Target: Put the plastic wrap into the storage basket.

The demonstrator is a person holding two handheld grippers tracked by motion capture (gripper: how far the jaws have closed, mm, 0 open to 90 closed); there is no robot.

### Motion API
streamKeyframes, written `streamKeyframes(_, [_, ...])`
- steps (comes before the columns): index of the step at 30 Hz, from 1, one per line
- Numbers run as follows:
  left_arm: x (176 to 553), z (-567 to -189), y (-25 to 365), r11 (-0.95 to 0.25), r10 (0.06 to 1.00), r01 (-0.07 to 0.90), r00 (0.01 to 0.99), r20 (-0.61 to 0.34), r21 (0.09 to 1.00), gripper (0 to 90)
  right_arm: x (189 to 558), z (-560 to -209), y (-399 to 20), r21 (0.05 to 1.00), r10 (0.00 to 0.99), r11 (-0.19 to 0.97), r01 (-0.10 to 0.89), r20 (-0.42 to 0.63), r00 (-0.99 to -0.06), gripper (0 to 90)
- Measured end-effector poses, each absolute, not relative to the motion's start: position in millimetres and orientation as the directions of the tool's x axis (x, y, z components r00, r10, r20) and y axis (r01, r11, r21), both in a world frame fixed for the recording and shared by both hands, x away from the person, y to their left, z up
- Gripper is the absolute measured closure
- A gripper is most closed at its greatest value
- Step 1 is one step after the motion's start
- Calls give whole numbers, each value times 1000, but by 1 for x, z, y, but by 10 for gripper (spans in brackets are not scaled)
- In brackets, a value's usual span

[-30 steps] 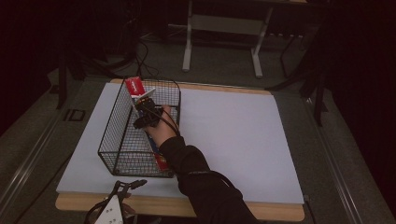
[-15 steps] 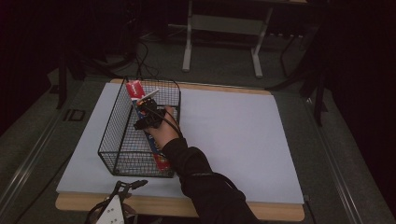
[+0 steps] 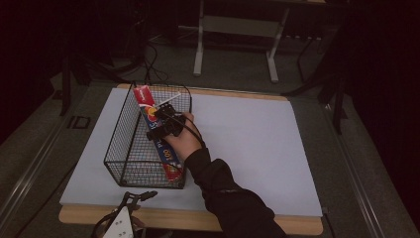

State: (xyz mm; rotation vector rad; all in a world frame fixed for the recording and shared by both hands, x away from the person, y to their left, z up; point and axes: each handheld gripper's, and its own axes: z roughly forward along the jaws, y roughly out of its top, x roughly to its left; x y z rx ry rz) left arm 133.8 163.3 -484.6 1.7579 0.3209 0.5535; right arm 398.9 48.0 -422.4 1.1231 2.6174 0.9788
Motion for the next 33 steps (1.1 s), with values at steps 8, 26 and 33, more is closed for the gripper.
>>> streamKeyframes(8, [135, -485, 162, -262, 492, -75, 847, 200, 962, 2, 389, -408, 21, 643, 673, 513, 569, 110, -732, 155])
streamKeyframes(26, [138, -488, 159, -275, 493, -65, 847, 199, 959, 2, 373, -399, -63, 700, 669, 457, 549, 136, -731, 143])
streamKeyframes(33, [137, -488, 159, -276, 492, -66, 847, 200, 959, 1, 364, -412, -88, 705, 671, 443, 554, 149, -726, 143])
